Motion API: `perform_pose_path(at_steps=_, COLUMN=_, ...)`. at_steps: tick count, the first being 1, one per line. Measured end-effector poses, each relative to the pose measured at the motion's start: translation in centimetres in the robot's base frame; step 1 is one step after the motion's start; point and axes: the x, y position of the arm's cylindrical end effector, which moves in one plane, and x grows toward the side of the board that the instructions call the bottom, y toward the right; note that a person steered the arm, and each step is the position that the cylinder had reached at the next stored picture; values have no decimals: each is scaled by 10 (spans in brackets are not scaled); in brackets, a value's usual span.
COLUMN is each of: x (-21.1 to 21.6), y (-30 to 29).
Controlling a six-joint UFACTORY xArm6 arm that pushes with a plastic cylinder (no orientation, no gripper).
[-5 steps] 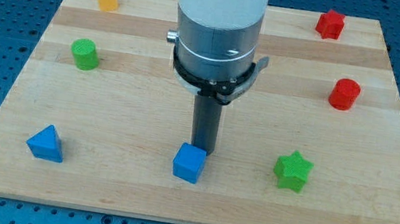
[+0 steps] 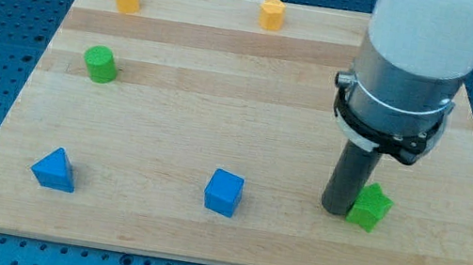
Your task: Slide the green star towards the bottom right of the board
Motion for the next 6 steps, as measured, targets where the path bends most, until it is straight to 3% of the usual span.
perform_pose_path(at_steps=6, x=-13, y=43)
